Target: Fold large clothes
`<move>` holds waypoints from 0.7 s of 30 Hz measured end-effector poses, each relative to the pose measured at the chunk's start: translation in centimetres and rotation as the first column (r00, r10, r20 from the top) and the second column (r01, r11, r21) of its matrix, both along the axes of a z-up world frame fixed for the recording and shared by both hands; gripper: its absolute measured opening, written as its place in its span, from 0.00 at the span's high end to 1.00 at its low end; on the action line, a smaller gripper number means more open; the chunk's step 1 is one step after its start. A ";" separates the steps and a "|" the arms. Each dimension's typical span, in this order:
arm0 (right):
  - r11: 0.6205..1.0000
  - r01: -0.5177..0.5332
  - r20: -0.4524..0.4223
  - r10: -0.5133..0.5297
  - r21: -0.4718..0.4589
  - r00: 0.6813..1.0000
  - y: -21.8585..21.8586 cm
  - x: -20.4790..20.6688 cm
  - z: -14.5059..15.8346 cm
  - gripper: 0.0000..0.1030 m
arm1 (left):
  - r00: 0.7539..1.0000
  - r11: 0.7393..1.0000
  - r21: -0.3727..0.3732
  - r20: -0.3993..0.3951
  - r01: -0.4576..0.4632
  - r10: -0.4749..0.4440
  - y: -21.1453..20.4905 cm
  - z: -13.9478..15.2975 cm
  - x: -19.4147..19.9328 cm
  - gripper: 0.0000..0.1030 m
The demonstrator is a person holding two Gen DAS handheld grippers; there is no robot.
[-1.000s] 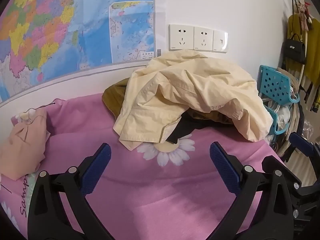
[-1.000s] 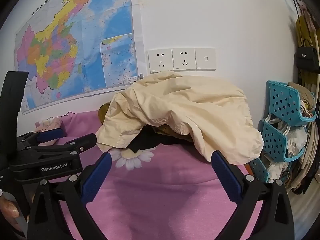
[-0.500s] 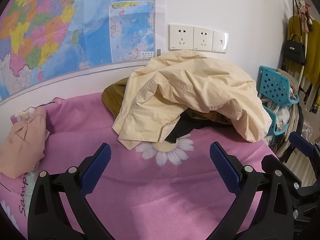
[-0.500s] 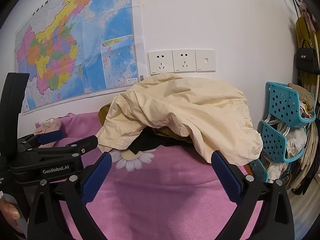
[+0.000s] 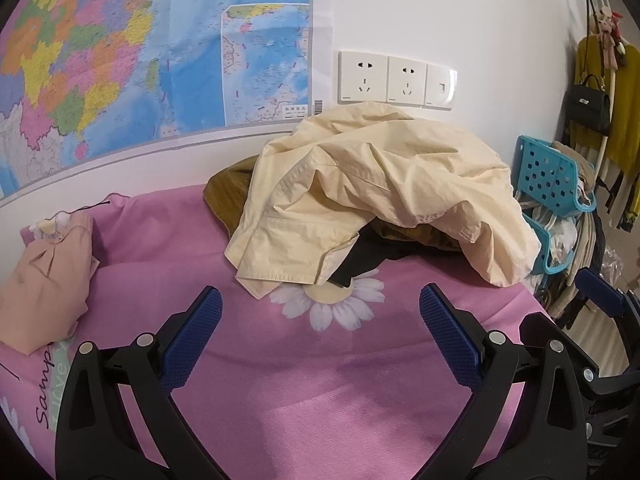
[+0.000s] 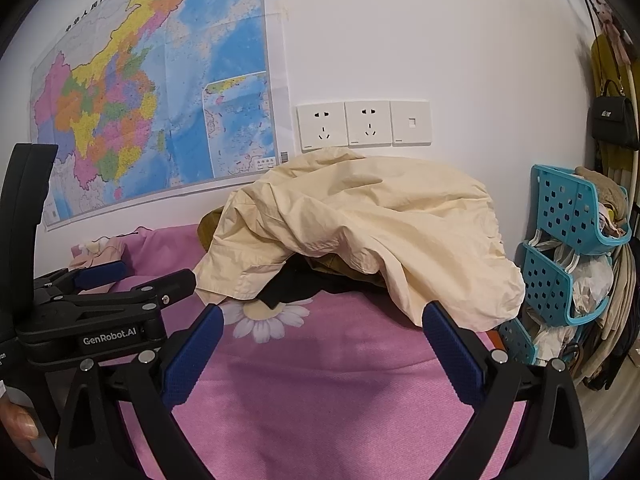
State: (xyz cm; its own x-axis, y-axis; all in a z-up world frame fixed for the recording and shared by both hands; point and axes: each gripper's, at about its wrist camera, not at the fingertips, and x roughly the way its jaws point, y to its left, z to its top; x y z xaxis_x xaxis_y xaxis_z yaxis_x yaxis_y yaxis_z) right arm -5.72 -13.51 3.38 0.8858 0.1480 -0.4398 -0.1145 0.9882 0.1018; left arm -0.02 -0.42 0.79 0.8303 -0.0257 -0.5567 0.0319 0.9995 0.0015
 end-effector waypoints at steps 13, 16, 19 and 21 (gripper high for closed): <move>1.000 0.001 0.001 -0.001 -0.001 1.000 0.0 -0.1 0.0 0.06 | 1.000 1.000 -0.004 0.001 0.000 0.000 0.1 -0.1 0.0 0.05; 1.000 0.003 0.001 -0.003 -0.003 1.000 0.1 -0.1 0.1 0.06 | 1.000 1.000 -0.003 0.002 -0.001 0.001 0.1 -0.1 0.0 0.05; 1.000 0.000 0.000 0.000 0.000 1.000 0.0 0.0 0.0 0.06 | 1.000 1.000 -0.005 0.000 -0.001 0.001 0.1 -0.1 0.0 0.05; 1.000 -0.002 0.001 0.002 -0.002 1.000 0.0 0.0 0.0 0.06 | 1.000 1.000 -0.009 -0.004 -0.002 0.002 0.2 -0.2 0.1 0.05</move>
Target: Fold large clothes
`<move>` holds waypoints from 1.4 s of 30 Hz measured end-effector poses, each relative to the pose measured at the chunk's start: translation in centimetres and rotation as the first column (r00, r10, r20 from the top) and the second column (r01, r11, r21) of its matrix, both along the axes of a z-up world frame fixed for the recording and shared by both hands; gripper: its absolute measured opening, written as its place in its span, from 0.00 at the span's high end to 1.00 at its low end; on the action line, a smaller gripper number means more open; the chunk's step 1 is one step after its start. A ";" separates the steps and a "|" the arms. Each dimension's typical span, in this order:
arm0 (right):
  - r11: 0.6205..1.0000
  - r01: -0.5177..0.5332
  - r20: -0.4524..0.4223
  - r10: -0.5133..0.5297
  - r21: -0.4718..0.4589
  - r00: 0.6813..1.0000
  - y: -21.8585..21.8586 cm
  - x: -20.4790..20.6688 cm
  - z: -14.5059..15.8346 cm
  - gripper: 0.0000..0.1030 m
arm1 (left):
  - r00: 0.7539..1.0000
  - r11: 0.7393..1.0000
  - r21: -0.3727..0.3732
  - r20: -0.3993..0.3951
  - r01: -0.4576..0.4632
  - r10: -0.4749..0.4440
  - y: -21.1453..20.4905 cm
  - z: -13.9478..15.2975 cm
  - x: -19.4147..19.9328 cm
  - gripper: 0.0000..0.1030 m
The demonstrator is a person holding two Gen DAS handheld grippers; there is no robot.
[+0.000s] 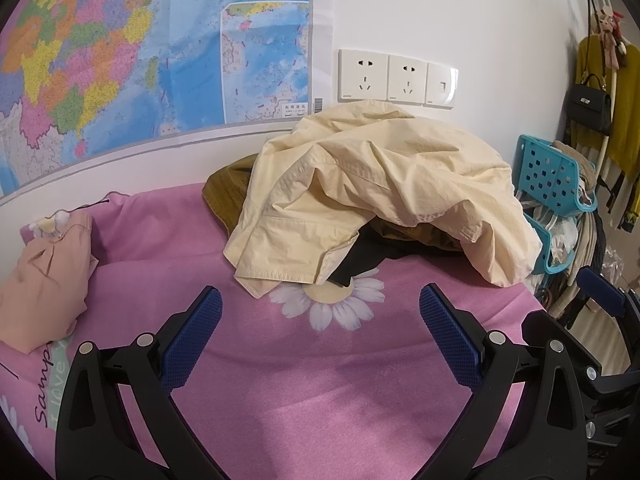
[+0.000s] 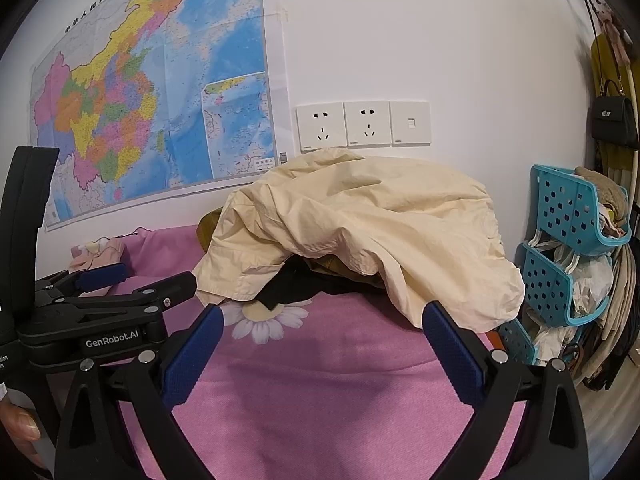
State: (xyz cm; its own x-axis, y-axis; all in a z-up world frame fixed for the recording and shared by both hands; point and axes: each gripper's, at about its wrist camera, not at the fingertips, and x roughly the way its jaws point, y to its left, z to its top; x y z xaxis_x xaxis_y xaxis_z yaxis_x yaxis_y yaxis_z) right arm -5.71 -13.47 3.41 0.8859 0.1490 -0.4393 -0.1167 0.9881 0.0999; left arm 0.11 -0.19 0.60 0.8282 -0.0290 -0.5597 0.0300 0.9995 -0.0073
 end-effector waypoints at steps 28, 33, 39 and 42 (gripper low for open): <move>1.000 -0.012 -0.007 0.012 -0.017 1.000 0.6 0.8 -0.2 0.06 | 1.000 1.000 -0.003 -0.017 -0.007 0.007 0.2 -0.7 0.7 0.05; 0.999 -0.022 -0.010 0.022 -0.035 1.000 1.0 1.4 0.0 0.06 | 0.999 1.000 -0.010 -0.031 -0.015 0.015 0.6 -1.0 1.4 0.05; 0.996 -0.045 -0.010 0.044 -0.077 0.999 1.4 3.3 0.0 0.06 | 0.998 0.999 -0.001 -0.046 -0.049 0.049 1.9 -1.4 2.7 0.05; 0.992 -0.089 -0.030 0.087 -0.090 0.996 1.8 5.6 0.2 0.06 | 0.994 0.996 0.002 -0.069 -0.087 0.087 3.5 -1.9 3.9 0.05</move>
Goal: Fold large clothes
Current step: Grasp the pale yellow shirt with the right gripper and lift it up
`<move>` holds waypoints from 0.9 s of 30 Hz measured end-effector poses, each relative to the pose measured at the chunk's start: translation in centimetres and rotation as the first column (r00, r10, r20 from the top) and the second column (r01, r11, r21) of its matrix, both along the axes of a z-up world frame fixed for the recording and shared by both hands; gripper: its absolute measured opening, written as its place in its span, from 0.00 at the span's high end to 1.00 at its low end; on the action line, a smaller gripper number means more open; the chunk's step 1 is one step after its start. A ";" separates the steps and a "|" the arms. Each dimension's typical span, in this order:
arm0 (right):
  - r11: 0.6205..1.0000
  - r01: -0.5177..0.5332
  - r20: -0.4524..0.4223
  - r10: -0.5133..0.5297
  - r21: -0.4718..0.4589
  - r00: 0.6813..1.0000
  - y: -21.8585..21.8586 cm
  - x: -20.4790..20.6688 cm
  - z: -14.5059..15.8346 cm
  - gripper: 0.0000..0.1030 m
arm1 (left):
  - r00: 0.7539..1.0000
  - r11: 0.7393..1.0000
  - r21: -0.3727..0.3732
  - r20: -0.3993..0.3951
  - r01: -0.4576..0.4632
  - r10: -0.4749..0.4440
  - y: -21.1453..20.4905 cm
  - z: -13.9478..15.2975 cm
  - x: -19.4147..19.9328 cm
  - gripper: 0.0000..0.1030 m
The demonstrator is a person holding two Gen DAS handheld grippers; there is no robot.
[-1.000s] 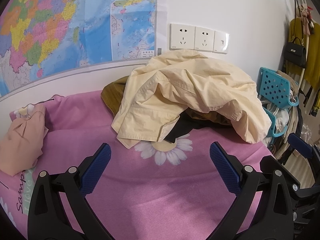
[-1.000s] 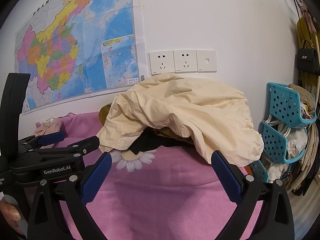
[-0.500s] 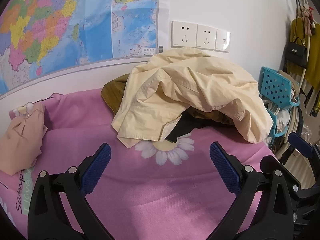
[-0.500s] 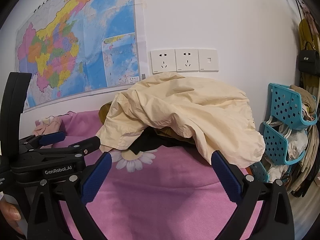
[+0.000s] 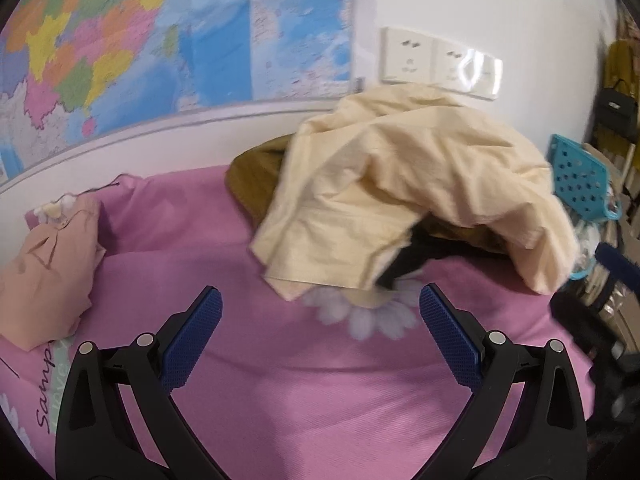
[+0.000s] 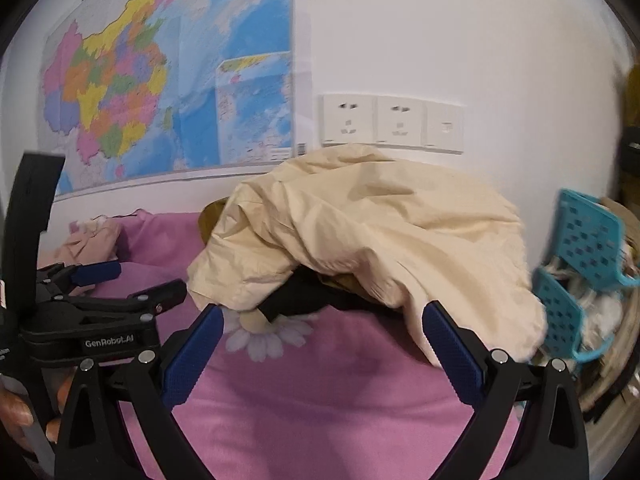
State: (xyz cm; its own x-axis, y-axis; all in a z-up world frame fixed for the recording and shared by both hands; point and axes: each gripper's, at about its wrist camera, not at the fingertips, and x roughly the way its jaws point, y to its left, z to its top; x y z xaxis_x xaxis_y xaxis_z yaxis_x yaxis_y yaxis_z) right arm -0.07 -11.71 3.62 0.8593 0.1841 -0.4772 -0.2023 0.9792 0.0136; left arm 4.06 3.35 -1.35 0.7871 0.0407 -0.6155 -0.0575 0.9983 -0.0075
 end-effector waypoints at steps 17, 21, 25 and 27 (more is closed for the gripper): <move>0.819 -0.277 -0.191 0.208 -0.502 0.959 8.8 15.6 -1.9 0.83 | 0.995 0.996 0.026 -0.052 -0.085 0.086 8.2 -1.7 4.8 0.05; 0.874 -0.279 -0.138 0.244 -0.397 0.960 6.1 14.0 2.8 0.94 | 0.999 0.999 0.011 -0.038 -0.037 0.037 9.3 -1.8 5.4 0.05; 0.944 -0.191 -0.017 0.194 -0.269 0.981 0.8 11.1 9.5 0.95 | 0.999 1.000 0.020 0.030 0.015 -0.016 9.7 -0.6 5.7 0.05; 0.969 -0.150 0.040 0.160 -0.194 0.986 -2.2 9.9 12.6 0.95 | 0.994 0.997 0.045 0.088 0.066 -0.069 9.4 0.3 5.9 0.05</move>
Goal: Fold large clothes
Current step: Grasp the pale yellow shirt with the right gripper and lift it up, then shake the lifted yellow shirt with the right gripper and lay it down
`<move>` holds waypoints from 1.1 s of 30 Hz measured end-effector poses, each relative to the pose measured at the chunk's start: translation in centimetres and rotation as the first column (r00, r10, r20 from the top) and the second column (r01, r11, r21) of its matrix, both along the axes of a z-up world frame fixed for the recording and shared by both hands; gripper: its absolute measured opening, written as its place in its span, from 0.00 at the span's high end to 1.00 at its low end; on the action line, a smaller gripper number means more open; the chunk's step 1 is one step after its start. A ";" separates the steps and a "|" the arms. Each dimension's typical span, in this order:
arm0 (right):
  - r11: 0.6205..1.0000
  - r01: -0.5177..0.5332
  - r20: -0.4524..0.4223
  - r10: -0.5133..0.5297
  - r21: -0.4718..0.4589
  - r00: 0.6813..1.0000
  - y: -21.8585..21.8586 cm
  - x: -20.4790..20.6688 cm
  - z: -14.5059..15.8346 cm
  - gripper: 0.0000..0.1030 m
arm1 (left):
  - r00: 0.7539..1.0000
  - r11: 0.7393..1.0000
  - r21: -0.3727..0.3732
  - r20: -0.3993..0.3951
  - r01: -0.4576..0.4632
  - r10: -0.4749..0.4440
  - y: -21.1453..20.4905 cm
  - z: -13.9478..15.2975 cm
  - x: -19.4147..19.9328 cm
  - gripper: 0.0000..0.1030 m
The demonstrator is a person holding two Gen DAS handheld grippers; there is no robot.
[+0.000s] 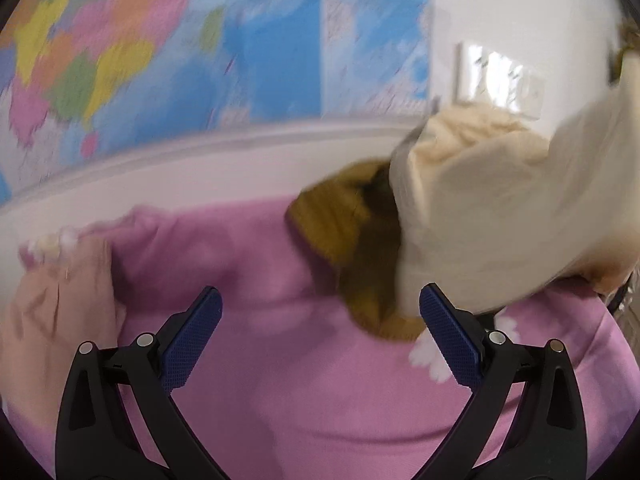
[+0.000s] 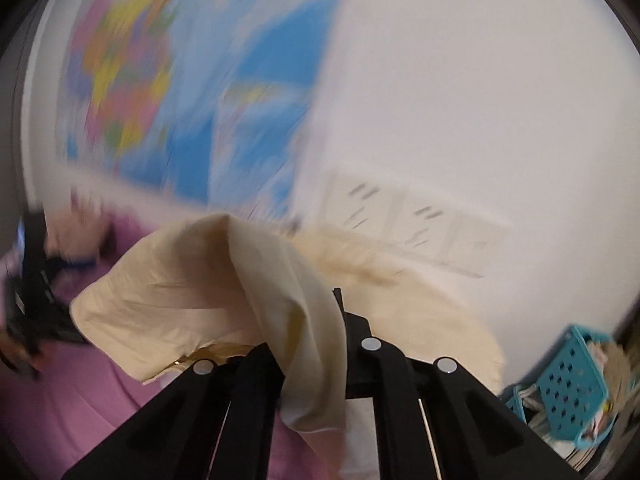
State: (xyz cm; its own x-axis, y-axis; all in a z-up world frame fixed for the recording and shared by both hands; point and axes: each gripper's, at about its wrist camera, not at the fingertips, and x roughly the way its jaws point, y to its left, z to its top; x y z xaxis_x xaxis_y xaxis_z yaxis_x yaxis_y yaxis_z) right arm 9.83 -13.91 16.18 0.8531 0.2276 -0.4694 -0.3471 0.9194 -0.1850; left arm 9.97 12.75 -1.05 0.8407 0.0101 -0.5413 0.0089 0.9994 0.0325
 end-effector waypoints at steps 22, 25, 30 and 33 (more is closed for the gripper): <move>0.967 0.104 0.114 -0.134 0.235 0.984 -11.2 -3.2 10.1 0.96 | 0.753 0.692 0.676 0.311 0.254 -0.580 -21.4 -0.9 2.1 0.22; 0.967 0.122 0.121 -0.152 0.226 0.981 -11.9 -3.6 10.4 0.96 | 0.795 0.730 0.604 0.248 0.321 -0.554 -22.7 0.8 4.7 0.90; 0.947 0.172 0.159 -0.220 0.273 0.962 -15.0 -5.8 12.8 0.96 | 0.794 0.801 0.469 0.287 0.372 -0.536 -22.6 5.8 4.9 0.94; 0.938 0.194 0.220 -0.261 0.287 0.940 -16.4 -8.6 16.1 0.96 | 0.766 0.823 0.410 0.349 0.394 -0.540 -22.7 10.6 3.2 0.94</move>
State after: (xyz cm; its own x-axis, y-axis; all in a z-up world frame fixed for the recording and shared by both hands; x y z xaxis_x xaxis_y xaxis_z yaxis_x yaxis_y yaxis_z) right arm 1.25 -30.33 32.29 0.9779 0.0974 -0.1850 -0.0963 0.9952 0.0149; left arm 13.14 -9.99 9.52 0.9231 -0.3502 -0.1590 0.3837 0.8117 0.4403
